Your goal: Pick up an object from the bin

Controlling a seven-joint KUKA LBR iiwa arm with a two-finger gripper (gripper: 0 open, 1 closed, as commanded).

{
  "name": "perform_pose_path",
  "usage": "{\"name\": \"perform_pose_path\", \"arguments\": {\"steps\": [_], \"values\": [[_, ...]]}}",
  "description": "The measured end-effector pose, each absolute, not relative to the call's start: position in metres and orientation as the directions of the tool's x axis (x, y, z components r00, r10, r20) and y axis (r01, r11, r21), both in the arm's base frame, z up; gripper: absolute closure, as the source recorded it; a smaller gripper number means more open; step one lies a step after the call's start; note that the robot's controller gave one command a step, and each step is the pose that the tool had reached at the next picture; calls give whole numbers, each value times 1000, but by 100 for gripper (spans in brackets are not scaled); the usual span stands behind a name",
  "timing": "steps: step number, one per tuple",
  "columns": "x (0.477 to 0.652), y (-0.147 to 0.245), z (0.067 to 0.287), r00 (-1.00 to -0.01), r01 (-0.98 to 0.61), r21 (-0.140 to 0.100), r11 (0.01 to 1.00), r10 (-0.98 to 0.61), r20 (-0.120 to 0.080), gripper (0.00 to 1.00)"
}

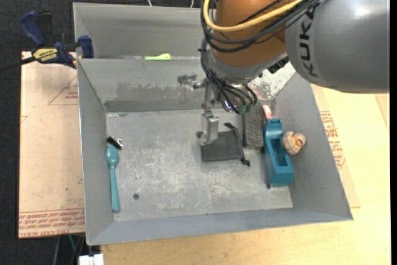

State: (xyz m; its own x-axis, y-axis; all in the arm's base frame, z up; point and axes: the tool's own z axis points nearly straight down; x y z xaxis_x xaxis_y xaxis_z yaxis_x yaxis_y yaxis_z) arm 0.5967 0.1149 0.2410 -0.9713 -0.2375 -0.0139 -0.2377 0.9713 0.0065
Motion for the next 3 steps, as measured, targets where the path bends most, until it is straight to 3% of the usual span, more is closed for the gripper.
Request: {"name": "perform_pose_path", "arguments": {"steps": [1, 2, 3], "values": [[573, 73, 218, -966, -257, 7, 967, -256, -15, 0], [572, 54, 207, -1000, -15, 11, 1000, -14, -13, 0], [588, 33, 196, -996, -88, 11, 996, -88, -15, 0]]}}
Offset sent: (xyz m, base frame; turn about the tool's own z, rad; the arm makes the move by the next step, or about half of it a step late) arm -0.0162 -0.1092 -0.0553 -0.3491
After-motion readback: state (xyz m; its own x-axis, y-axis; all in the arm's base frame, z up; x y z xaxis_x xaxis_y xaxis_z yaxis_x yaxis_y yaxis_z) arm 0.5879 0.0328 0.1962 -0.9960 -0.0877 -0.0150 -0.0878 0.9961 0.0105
